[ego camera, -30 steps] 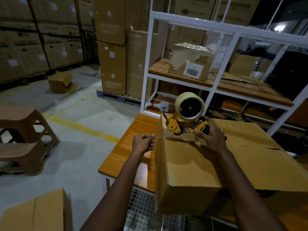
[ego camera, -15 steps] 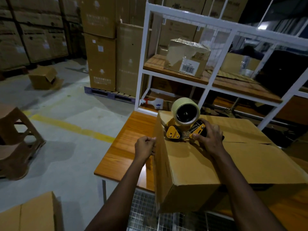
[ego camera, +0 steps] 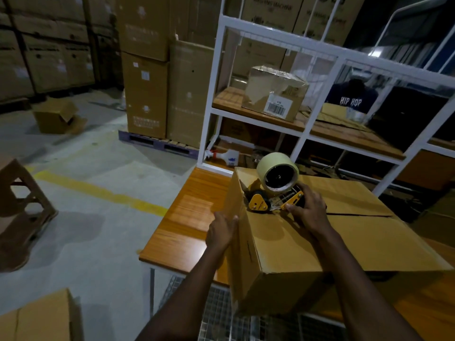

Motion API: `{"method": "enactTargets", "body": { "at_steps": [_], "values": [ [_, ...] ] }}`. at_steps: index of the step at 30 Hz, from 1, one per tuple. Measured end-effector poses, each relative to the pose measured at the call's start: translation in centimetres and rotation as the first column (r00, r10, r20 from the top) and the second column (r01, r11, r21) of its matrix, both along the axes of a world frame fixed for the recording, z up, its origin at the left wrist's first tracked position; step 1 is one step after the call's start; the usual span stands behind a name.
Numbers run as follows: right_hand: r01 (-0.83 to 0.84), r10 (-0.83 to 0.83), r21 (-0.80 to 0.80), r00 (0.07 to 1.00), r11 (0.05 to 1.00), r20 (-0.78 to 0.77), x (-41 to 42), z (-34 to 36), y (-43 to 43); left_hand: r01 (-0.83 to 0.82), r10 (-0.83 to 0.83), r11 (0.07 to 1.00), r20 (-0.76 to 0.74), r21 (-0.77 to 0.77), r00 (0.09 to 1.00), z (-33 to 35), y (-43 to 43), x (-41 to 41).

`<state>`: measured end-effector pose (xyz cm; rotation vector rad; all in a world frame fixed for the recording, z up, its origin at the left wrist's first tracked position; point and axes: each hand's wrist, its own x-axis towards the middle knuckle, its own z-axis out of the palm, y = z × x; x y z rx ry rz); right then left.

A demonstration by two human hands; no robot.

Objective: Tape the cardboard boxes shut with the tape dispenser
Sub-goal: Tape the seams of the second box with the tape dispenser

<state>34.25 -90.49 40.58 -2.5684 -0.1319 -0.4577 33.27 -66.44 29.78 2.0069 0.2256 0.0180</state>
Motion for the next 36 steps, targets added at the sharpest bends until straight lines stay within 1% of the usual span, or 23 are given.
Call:
{"method": "enactTargets", "body": {
  "at_steps": [1, 2, 3, 4, 5, 6, 7, 8, 9, 11, 12, 14, 17, 21, 26, 30, 33, 36],
  "values": [
    [0.002, -0.002, -0.001, 1.0, 1.0, 0.0, 0.0, -0.1, -0.1, -0.048, 0.047, 0.999, 0.049, 0.021, 0.998, 0.1, 0.2, 0.0],
    [0.008, -0.008, 0.0, 1.0, 1.0, -0.002, 0.1, -0.2, -0.2, -0.086, 0.088, 0.996, 0.108, -0.02, 0.99, 0.6, 0.2, -0.2],
    [0.013, -0.013, -0.002, 1.0, 1.0, -0.003, 0.2, -0.4, -0.4, -0.094, 0.112, 0.989, 0.169, -0.111, 0.979, 1.2, -0.1, -0.3],
    [0.021, -0.021, -0.004, 1.0, 1.0, -0.006, 0.3, -0.5, -0.5, -0.056, 0.101, 0.975, 0.202, -0.216, 0.974, 1.9, -0.5, -0.7],
    [0.027, -0.027, -0.007, 1.0, 1.0, -0.008, 0.3, -0.6, -0.6, 0.031, 0.032, 0.957, 0.212, -0.287, 0.977, 2.4, -1.2, -1.2],
    [0.032, -0.033, -0.016, 0.999, 0.999, -0.01, 0.3, -0.7, -0.7, 0.139, -0.075, 0.937, 0.204, -0.321, 0.976, 2.7, -1.9, -1.7],
    [0.033, -0.033, -0.035, 0.999, 0.999, -0.008, 0.2, -0.7, -0.7, 0.225, -0.175, 0.924, 0.181, -0.31, 0.968, 2.6, -2.5, -2.1],
    [0.032, -0.033, -0.056, 0.999, 0.998, -0.005, 0.2, -0.6, -0.7, 0.275, -0.245, 0.921, 0.137, -0.275, 0.96, 2.2, -2.8, -2.4],
    [0.03, -0.03, -0.076, 1.0, 0.997, -0.004, 0.1, -0.6, -0.8, 0.293, -0.28, 0.928, 0.089, -0.231, 0.956, 2.0, -2.7, -2.5],
    [0.018, -0.018, -0.105, 1.0, 0.994, -0.003, 0.0, -0.3, -0.9, 0.301, -0.301, 0.943, 0.023, -0.144, 0.953, 1.8, -2.0, -2.0],
    [0.011, -0.011, -0.127, 1.0, 0.992, -0.002, 0.1, -0.2, -1.1, 0.304, -0.303, 0.949, 0.02, -0.086, 0.953, 2.1, -1.5, -1.8],
    [0.001, -0.002, -0.172, 1.0, 0.985, -0.007, 0.3, -0.2, -1.3, 0.302, -0.303, 0.953, 0.059, 0.037, 0.951, 2.7, -0.7, -0.9],
    [-0.016, 0.022, -0.211, 1.0, 0.977, 0.023, 0.6, -0.4, -1.5, 0.28, -0.291, 0.951, 0.076, 0.136, 0.954, 3.4, 0.1, 0.6],
    [-0.038, 0.068, -0.255, 0.991, 0.966, 0.112, 0.4, -0.7, -0.6, 0.278, -0.298, 0.939, 0.077, 0.204, 0.951, 3.6, 0.7, 1.8],
    [-0.043, 0.066, -0.254, 0.994, 0.966, 0.083, 1.3, -0.6, -0.9, 0.232, -0.266, 0.944, 0.127, 0.235, 0.955, 3.2, 0.7, 2.2],
    [-0.067, 0.08, -0.214, 0.995, 0.975, 0.053, 2.0, -0.7, -2.1, 0.177, -0.23, 0.934, 0.145, 0.309, 0.962, 2.7, 0.7, 2.3],
    [-0.06, 0.074, -0.203, 0.995, 0.977, 0.062, 2.5, -0.5, -5.1, 0.149, -0.209, 0.942, 0.181, 0.299, 0.961, 2.7, 0.4, 1.9],
    [-0.011, 0.019, -0.19, 0.999, 0.982, 0.04, 2.8, -0.4, -10.1, 0.139, -0.208, 0.942, 0.206, 0.307, 0.956, 3.0, 0.3, 1.7]
  ]
}}
